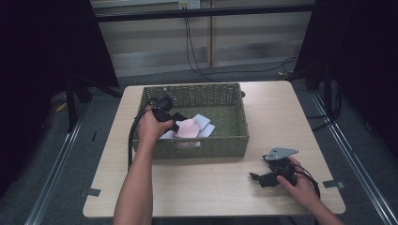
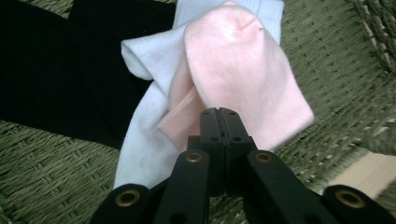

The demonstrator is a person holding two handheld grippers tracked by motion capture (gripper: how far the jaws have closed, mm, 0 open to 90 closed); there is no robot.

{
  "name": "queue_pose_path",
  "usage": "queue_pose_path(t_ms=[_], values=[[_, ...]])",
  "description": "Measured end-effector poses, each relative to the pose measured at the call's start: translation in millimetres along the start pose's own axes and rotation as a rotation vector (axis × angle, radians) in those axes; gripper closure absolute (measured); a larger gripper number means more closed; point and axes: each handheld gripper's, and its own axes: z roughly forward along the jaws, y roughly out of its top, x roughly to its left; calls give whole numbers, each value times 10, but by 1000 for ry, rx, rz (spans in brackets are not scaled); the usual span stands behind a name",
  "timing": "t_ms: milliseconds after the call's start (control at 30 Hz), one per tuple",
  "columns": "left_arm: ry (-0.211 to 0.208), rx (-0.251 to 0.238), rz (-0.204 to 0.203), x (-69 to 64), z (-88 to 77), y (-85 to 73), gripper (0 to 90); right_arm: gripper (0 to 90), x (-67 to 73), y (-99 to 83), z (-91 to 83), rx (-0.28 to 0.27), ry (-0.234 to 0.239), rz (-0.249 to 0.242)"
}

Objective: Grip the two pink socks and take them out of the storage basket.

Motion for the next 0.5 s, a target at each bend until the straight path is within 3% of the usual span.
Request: queue_pose_path(t_ms=[200, 500], values=[[20, 16, 31, -79, -145, 81, 897, 114, 0, 0, 0, 0, 0, 0], [20, 19, 31, -138, -369, 179, 897, 114, 1, 1, 0, 1, 0, 2]])
